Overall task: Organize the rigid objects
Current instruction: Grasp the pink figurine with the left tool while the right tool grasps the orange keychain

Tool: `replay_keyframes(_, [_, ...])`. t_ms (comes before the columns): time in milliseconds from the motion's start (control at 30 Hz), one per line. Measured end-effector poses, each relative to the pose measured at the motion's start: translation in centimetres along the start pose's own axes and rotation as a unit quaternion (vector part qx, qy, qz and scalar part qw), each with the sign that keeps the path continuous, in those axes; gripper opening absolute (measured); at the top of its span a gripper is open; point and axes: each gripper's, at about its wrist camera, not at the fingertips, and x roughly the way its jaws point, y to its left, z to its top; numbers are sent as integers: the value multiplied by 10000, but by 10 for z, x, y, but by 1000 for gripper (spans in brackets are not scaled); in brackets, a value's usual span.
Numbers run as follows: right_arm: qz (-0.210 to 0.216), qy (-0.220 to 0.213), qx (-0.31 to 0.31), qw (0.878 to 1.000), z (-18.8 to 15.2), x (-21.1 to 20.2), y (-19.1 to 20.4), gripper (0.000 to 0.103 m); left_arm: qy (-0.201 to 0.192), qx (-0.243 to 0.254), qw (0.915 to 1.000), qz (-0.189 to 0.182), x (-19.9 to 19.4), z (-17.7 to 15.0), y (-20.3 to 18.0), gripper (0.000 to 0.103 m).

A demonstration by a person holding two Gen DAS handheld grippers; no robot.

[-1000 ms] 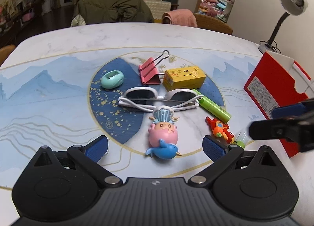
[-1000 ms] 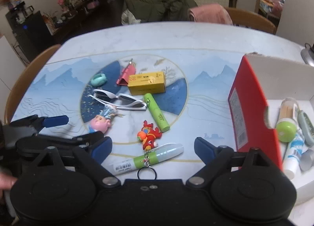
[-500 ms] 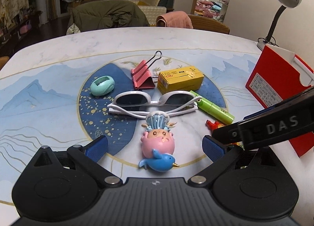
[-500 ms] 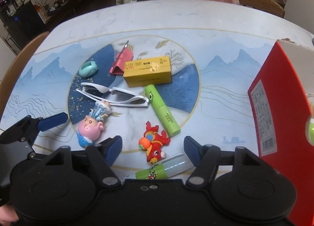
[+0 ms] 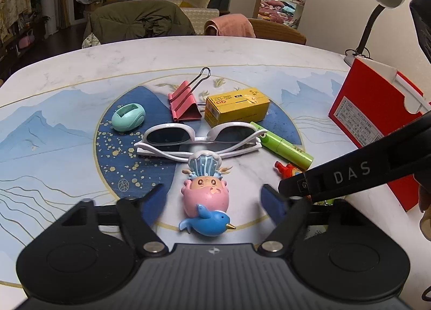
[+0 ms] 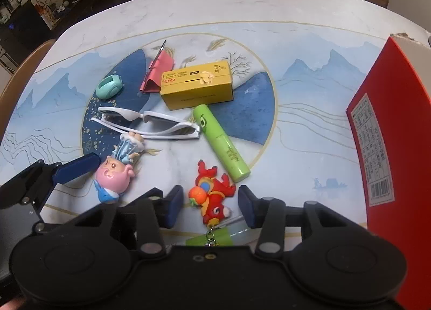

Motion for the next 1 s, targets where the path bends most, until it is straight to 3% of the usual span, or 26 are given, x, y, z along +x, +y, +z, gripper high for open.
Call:
replay_keyframes(200, [-47,-6,-1,10000,0,0,1,36,46,33,10000,41,0,1,-1,61])
replay_keyframes(267, [-51,-22,-11,10000,0,-1,1,36,69,43,10000,42,-1,2,-2,46])
replay_keyframes(367, [-20,-73,-32,10000,-2,-6,2,36,123,-35,9999,27,-2,4,0,36])
replay_keyframes(1000, [296,-602,104,9977,-27,-77,-10,35,154,-35,9997,-190,-49,15,-18,36])
